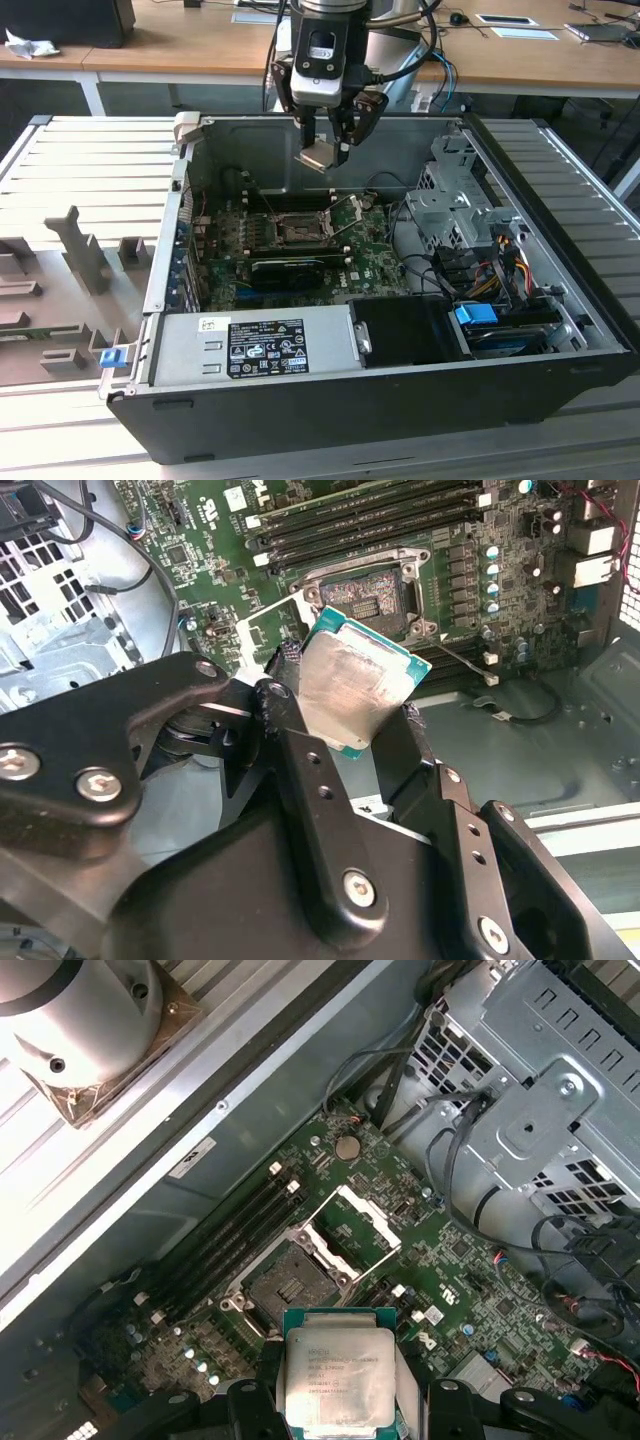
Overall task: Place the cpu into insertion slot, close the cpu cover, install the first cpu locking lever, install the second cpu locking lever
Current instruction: 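Place the cpu into insertion slot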
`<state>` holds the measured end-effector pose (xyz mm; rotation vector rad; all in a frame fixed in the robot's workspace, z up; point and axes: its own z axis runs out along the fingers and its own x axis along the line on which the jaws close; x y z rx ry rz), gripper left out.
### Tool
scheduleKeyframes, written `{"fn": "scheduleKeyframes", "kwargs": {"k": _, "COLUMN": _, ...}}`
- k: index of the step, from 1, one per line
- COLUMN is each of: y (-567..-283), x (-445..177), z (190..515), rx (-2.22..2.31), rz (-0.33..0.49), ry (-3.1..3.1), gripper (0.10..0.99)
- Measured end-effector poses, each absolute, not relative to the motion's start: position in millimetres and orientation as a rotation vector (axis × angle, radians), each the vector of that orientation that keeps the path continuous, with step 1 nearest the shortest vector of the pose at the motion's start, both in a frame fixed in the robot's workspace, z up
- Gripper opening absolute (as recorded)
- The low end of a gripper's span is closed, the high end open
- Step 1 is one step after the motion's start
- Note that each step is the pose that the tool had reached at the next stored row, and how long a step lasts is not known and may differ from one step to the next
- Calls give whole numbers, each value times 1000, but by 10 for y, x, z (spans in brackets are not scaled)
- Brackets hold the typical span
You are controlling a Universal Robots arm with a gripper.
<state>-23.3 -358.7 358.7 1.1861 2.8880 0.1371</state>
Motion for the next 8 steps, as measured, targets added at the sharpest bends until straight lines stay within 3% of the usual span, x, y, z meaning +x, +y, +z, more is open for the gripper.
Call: {"fn": "scheduleKeyframes", "kwargs": {"k": 8, "y": -3587, "x": -233, "z": 3557, "rx": 1286, "rz": 132, "ry": 2842, "gripper": 529}}
